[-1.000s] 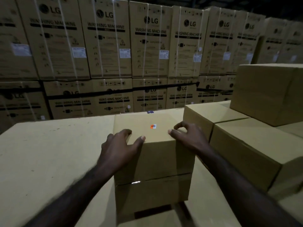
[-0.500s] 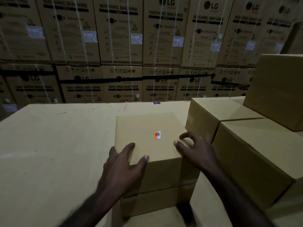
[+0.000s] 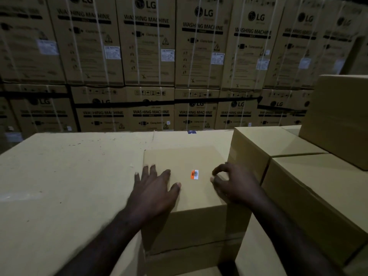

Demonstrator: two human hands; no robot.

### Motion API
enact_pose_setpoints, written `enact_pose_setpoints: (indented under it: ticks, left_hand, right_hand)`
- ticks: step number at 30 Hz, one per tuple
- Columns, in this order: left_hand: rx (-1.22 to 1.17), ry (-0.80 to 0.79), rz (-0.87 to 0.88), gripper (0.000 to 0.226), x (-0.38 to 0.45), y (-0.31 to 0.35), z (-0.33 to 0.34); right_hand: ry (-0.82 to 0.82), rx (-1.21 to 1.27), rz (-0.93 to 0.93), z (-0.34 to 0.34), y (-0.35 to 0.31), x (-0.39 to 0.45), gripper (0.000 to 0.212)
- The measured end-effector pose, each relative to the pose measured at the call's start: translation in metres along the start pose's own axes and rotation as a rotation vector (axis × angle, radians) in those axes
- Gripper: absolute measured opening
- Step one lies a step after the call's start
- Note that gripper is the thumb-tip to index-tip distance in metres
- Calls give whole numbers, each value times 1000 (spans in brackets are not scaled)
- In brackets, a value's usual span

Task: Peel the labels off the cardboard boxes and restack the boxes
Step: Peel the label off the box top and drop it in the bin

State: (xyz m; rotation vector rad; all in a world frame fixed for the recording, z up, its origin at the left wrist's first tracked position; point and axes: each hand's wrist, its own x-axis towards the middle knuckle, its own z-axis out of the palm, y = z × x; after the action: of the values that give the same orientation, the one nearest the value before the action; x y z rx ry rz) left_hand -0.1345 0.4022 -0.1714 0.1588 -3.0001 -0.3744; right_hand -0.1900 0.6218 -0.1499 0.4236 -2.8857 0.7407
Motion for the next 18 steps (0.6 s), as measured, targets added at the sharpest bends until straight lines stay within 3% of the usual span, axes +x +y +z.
enact_pose_setpoints:
  ticks: [6,12,18]
  left_hand:
    - [34,-38,11,63,3,7,8]
    - [49,-59,17,62,-2,5,7]
    - [57,-65,13,62,-3,6,5]
  right_hand:
    - [-32,152,-40,15,-12,31,24]
    - [-156,302,124,11,-18,63,56]
    - [-212,322,162,12,-15,77,62]
